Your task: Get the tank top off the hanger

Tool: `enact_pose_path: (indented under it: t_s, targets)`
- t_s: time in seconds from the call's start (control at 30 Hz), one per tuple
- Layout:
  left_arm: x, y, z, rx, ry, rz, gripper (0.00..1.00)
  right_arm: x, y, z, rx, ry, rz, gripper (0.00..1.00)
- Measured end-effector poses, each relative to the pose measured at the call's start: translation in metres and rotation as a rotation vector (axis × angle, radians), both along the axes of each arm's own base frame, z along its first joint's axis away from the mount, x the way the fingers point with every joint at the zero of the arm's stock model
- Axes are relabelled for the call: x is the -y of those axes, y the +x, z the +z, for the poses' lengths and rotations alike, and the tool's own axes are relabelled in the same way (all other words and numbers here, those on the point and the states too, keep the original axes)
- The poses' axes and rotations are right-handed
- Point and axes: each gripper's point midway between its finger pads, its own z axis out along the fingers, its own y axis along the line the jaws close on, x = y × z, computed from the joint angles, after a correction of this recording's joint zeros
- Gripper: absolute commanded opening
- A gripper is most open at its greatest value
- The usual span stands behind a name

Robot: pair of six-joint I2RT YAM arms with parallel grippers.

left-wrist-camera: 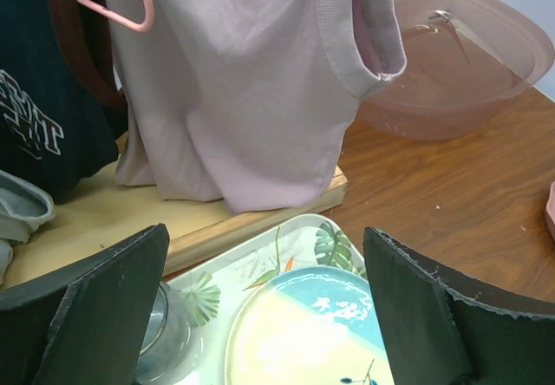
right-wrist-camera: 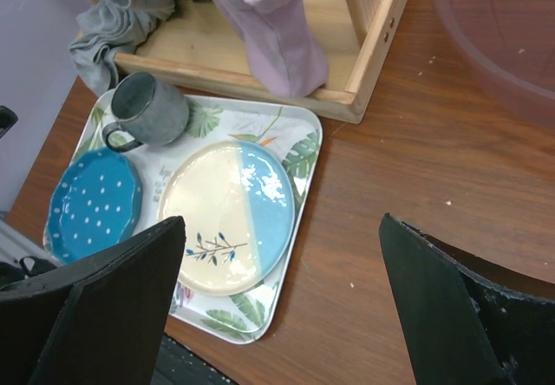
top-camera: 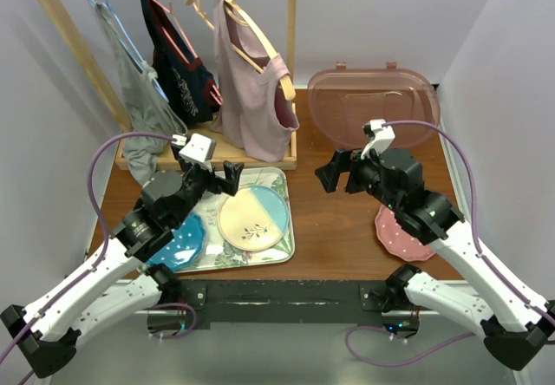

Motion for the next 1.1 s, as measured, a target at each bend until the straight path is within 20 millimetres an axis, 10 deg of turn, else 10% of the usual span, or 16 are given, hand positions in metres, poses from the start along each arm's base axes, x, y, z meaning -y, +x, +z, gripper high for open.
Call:
enact_pose_path:
  t_s: [0.33, 0.8, 1.1]
  targets:
    - [-0.006, 0.004, -0.002, 0.016, 0.018, 0.033, 1.00, 0.005, 0.005, 0.025, 0.010, 0.000, -0.043, 0.99]
    - [-0.012, -0.008, 0.025, 0.100, -0.060, 0.006, 1.00, -0.046, 0.059, 0.157, 0.326, 0.073, 0.066, 0.76]
    - [-0.008, -0.010, 0.025, 0.101, -0.061, -0.022, 1.00, -0.099, 0.122, 0.126, 0.313, -0.027, 0.124, 0.69]
